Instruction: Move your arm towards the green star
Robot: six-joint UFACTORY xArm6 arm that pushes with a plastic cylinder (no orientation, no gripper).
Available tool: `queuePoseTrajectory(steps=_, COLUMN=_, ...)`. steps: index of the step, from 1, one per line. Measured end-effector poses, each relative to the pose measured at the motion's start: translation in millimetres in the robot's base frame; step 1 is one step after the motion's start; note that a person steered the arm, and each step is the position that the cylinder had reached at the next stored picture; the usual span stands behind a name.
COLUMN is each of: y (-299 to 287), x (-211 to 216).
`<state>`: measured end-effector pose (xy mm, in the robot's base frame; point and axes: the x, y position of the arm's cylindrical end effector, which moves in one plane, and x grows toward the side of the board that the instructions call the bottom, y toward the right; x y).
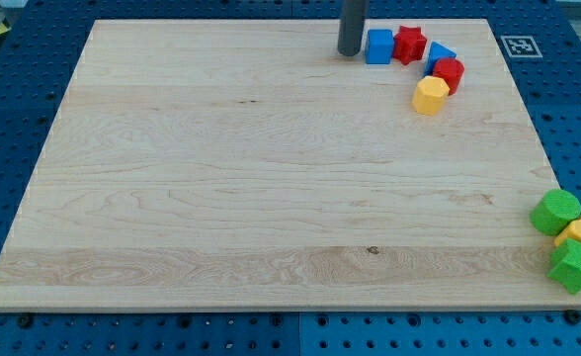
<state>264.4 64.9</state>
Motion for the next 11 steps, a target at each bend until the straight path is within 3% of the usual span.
queuePoseTrajectory(steps=1, y=-23.2, x=26.6)
queuePoseTrajectory(steps=4, y=-7.8, x=158.7)
queuePoseTrajectory(steps=6, y=90.4, x=170.5)
queuePoseTrajectory(steps=9, y=269.0, x=225.8)
queuePoseTrajectory(steps=11, y=275.6, x=280.9)
